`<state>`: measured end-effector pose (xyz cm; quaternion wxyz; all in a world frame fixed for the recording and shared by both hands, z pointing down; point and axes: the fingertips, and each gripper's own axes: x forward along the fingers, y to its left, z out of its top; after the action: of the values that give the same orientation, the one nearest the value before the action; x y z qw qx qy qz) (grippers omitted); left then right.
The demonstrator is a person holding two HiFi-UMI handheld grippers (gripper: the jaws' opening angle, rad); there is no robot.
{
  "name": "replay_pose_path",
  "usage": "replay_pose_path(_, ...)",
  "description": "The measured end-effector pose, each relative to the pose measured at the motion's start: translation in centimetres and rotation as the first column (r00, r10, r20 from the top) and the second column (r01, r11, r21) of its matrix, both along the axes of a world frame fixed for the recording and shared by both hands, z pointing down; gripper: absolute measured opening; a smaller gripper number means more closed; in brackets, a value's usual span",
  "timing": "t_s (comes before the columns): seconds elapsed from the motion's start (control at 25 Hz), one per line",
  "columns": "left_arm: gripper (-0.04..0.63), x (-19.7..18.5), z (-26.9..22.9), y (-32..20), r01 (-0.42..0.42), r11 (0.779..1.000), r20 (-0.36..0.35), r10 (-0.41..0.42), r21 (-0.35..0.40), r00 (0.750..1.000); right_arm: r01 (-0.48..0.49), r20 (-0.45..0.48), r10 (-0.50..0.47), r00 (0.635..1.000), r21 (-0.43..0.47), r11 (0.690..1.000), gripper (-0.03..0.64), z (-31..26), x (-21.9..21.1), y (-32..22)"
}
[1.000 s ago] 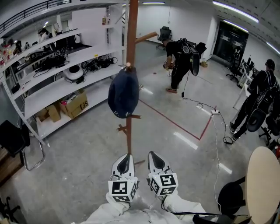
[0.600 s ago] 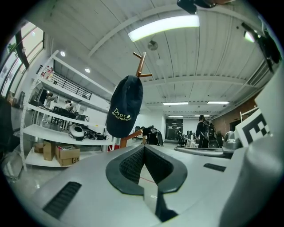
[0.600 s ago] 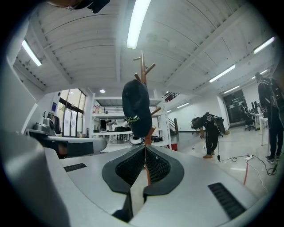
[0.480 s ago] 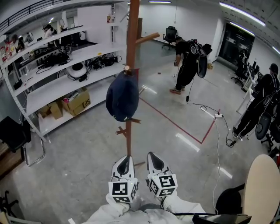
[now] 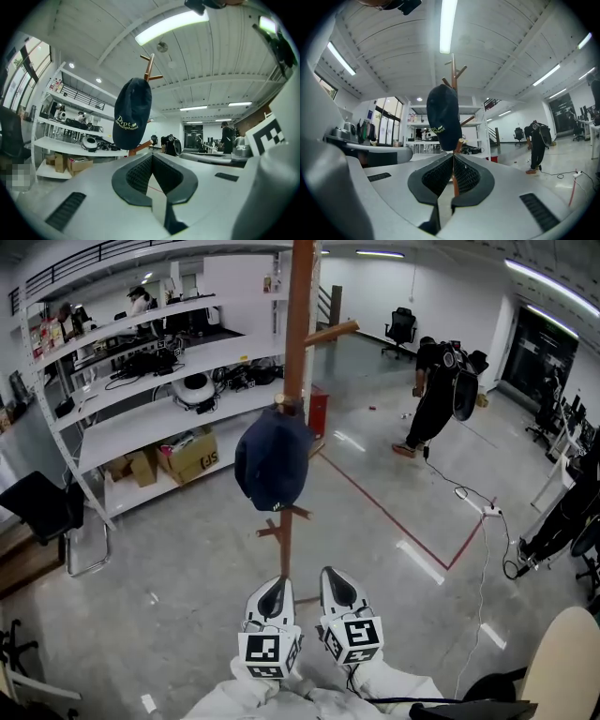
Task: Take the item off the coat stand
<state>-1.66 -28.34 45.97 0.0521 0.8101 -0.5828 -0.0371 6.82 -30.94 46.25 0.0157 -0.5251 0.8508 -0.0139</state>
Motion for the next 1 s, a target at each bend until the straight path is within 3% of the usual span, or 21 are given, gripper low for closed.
replay_pose_path(0.2,-0.014,-1.0,-0.7,-0.9,0.041,0.999,0.030,-0.041,0.008,0.999,0.024,0.001,-0.024,1.000,0.013,1.000,0.011,-0.7,-0.6,-0.4)
replay_pose_path(0.6,-0.014,-1.1,-4.7,-2.3,0.036,0.996,0.078,-0.042,0.080,0.996,0.019,0.033,-0.019,0.999,-0.001,1.000,0.011,-0.6,-1.0,-1.7)
replay_pose_path(1.0,-0.012,-3.1,-7.3,-3.4,0.084,0.990,0.062,-0.092,0.114,0.994,-0.003,0.037,0.003,0.999,-0.019,1.000,0.011,0.0,0.1,-1.6)
